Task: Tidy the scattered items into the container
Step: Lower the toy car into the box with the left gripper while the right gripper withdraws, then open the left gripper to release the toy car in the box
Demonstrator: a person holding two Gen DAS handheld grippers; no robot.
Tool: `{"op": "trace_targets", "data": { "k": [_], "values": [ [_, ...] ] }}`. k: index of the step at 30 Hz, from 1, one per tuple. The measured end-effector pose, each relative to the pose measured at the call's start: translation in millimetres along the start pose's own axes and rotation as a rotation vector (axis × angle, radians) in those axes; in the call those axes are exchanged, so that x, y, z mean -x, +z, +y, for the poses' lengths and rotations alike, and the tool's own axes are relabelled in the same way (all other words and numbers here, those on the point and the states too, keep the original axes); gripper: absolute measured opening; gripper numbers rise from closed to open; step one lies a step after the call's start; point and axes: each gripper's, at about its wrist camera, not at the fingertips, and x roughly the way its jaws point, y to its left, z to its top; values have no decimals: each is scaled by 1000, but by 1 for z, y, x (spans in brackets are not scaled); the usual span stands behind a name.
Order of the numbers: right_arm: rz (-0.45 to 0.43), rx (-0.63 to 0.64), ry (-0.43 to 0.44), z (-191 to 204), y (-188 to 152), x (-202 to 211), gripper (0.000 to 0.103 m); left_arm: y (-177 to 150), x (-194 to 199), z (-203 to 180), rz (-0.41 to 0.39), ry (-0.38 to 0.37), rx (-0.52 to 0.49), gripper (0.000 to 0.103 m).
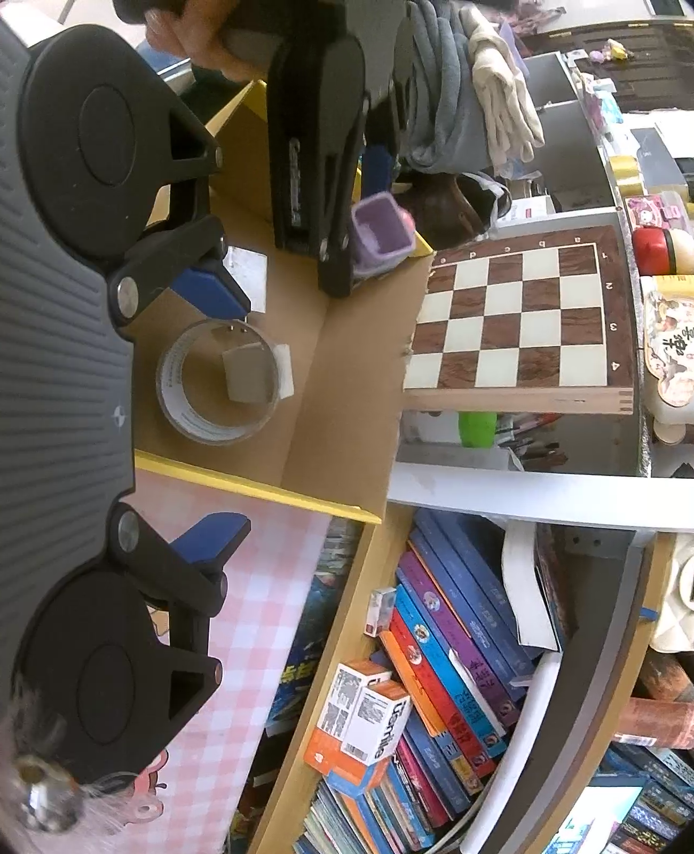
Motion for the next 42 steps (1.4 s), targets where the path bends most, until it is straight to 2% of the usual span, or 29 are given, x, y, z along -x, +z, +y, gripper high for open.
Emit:
{"op": "trace_targets", "data": {
  "k": [8, 16, 22, 29, 42],
  "values": [
    [-7, 0, 31, -2, 0, -1, 79, 12, -31, 9, 106, -27, 19, 63],
    [-14, -21, 50, -6, -1, -3, 79, 23, -69, 26, 258, -40, 134, 63],
    [-27, -2, 53, -2, 0, -3, 79, 29, -91, 19, 356, -20, 117, 63],
    [-31, 16, 52, -1, -1, -3, 79, 28, -101, 4, 398, 3, 26, 63],
    [-10, 28, 54, -2, -2, -6, 79, 26, -104, 9, 414, 1, 32, 63]
  ]
}}
